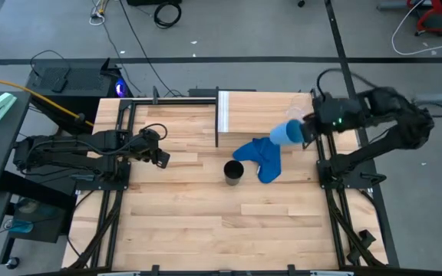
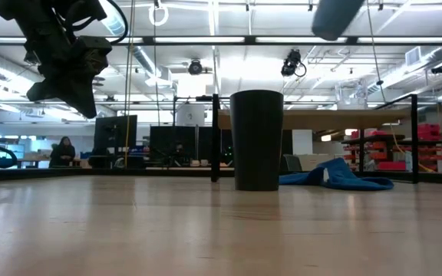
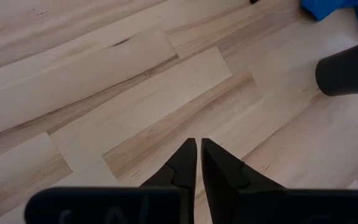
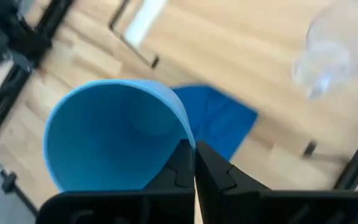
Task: Stack small to large cups/mugs on shelf
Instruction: Put the blue plastic cup on the shelf
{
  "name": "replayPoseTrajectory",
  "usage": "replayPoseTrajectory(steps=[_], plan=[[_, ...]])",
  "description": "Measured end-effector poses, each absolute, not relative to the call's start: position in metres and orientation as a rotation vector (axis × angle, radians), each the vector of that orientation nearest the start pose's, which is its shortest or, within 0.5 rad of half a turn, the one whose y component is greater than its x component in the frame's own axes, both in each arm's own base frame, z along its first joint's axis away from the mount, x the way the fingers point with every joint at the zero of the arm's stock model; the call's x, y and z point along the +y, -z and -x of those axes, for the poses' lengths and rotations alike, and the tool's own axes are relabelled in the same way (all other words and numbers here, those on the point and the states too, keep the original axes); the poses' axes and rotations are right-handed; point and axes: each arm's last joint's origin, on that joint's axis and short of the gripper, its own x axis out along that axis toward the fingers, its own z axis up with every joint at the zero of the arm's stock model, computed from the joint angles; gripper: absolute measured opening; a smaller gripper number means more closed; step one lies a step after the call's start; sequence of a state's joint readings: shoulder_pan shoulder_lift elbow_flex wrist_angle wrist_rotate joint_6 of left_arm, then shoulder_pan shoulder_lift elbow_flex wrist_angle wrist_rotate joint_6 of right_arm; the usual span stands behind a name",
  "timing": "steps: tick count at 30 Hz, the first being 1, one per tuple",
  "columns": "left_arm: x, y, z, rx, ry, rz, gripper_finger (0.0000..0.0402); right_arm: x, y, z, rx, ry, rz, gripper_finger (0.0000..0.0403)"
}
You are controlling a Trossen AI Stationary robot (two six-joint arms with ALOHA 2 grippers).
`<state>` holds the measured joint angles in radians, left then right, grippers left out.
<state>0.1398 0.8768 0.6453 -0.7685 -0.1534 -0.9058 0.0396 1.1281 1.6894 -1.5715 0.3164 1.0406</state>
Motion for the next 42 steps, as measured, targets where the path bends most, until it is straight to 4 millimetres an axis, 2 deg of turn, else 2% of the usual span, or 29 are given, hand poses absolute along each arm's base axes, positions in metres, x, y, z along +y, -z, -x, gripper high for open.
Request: replayPoseTrajectory(steps=[6,12,18,23,27,34,42], plan=[[0.026,-0.228,-0.153,0.809,-0.701,0.815,0.0039,-0.033,-0.468,-0.149,0.713,0.792,-0.665,0.0],[0.026,-0.228,-0.153,0.808,-0.702,0.814,0.0037,-0.076,-0.481,-0.172,0.735,0.853,-0.609,0.0],[0.026,-0.228,-0.153,0.808,-0.702,0.814,0.003,-0.124,-0.472,-0.193,0.817,0.858,-0.639,0.0],[0.026,-0.228,-0.153,0.808,-0.701,0.814,0.0028,-0.153,-0.456,-0.201,0.892,0.859,-0.678,0.0],[0.026,-0.228,-0.153,0.808,-0.701,0.814,0.0033,-0.165,-0.448,-0.207,0.925,0.869,-0.69,0.0],[0.026,-0.228,-0.153,0.808,-0.701,0.814,0.004,-0.174,-0.436,-0.22,0.977,0.841,-0.703,0.0],[0.026,-0.228,-0.153,0.808,-0.701,0.814,0.0031,-0.182,-0.423,-0.234,1.03,0.832,-0.703,0.0]])
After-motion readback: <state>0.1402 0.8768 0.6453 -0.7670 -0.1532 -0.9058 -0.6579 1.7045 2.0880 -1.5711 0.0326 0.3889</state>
